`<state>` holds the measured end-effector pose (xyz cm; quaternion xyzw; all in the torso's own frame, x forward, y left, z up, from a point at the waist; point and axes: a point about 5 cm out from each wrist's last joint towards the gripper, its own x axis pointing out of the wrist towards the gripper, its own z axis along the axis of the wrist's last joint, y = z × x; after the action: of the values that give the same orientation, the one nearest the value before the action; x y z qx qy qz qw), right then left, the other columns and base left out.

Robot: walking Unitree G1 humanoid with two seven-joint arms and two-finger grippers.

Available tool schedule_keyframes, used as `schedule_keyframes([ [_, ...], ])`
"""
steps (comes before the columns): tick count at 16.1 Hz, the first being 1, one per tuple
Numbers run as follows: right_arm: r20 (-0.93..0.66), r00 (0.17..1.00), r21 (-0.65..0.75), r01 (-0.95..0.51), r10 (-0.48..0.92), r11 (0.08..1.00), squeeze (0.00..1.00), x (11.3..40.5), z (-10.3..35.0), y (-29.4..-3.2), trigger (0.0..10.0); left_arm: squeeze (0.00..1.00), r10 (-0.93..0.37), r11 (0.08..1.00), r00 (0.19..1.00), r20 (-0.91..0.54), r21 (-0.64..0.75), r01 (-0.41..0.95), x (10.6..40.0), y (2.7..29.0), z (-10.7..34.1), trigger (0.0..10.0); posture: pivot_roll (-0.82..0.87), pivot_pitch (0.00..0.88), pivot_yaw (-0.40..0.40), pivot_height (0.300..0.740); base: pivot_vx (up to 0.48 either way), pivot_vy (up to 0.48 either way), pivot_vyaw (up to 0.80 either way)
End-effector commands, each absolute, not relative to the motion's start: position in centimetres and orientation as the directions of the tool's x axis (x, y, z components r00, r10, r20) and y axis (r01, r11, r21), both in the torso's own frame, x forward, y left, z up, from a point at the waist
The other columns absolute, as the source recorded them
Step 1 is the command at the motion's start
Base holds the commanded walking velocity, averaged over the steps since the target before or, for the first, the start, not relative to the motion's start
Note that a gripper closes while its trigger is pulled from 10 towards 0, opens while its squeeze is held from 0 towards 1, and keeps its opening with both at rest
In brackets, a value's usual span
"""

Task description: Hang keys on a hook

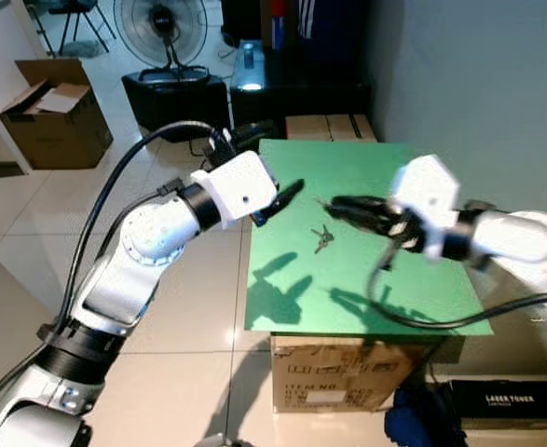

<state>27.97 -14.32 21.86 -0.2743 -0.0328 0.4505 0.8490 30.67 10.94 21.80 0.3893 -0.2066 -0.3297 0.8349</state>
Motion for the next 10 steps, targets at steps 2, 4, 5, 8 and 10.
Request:
schedule_keyframes([
  [2, -0.165, 0.631, -0.629, -0.659, 0.758, 0.411, 0.0, 28.5, 21.7, -13.8, 0.0, 0.0, -0.698, 0.431, 0.712, 0.077, 0.839, 0.332, 30.8, 11.1, 20.4, 10.0, -0.13, 0.0, 0.042, 0.74, 0.0, 0.0, 0.0],
  [4, -0.121, 0.676, -0.794, -0.505, 0.727, 0.338, 0.0, 29.0, 20.3, -12.5, 0.0, 0.0, -0.569, 0.413, 0.813, 0.121, 0.897, 0.156, 32.7, 11.8, 18.6, 10.0, -0.12, 0.0, 0.039, 0.74, 0.0, 0.0, 0.0],
  [5, -0.122, 0.679, -0.808, -0.491, 0.724, 0.326, 0.0, 29.0, 20.0, -12.4, 0.0, 0.0, -0.546, 0.398, 0.826, 0.14, 0.911, 0.109, 33.0, 12.0, 18.6, 10.0, -0.12, 0.0, 0.04, 0.74, 0.0, 0.0, 0.0],
  [8, -0.075, 0.706, -0.846, -0.419, 0.704, 0.33, 0.0, 29.4, 18.7, -11.9, 0.0, 0.0, -0.487, 0.373, 0.832, 0.268, 0.925, -0.08, 33.8, 12.3, 19.3, 10.0, -0.13, 0.0, 0.047, 0.74, 0.0, 0.0, 0.0],
  [10, 0.058, 0.711, -0.867, -0.312, 0.701, 0.388, 0.0, 29.7, 19.4, -11.4, 0.0, 0.0, -0.511, 0.403, 0.788, 0.342, 0.906, -0.132, 33.7, 11.9, 19.6, 10.0, -0.12, 0.0, 0.049, 0.74, 0.0, 0.0, 0.0],
])
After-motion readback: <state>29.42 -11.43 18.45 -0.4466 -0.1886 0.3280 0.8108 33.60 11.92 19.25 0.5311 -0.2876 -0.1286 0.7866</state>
